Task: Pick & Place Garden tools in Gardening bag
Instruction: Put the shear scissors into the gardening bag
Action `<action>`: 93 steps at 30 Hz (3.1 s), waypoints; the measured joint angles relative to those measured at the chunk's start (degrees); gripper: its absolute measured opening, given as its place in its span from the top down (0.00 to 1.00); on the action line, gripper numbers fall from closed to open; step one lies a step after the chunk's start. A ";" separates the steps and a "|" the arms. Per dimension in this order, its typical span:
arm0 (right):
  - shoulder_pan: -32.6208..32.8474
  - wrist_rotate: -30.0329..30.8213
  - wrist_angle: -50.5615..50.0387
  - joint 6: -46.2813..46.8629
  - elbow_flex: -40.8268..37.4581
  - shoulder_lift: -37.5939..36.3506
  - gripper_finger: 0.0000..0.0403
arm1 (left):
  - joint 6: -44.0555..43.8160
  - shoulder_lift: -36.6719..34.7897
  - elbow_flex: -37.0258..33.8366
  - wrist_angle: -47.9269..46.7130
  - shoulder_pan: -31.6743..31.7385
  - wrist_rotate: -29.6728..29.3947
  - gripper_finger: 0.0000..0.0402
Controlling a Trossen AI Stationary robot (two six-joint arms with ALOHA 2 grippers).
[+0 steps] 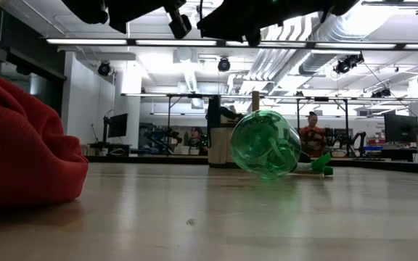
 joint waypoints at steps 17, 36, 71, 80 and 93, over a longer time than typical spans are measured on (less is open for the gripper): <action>-1.95 -3.85 -0.02 0.07 0.02 -0.02 0.70 | -0.06 0.00 0.00 0.01 0.00 0.10 0.89; -2.81 -5.44 -0.07 5.51 0.02 -0.06 0.99 | -0.23 -0.02 0.00 0.27 0.00 1.34 0.89; -1.04 -1.46 -15.56 6.04 5.00 -18.47 0.99 | -0.48 -0.07 0.02 0.44 0.00 0.34 0.68; -3.33 5.68 -35.91 3.80 17.12 -20.24 0.99 | 4.41 -0.07 0.02 0.42 0.00 -7.33 0.68; -12.50 5.38 -46.24 2.99 22.90 -20.50 0.99 | 17.09 -8.22 0.11 -9.91 0.00 -19.90 0.68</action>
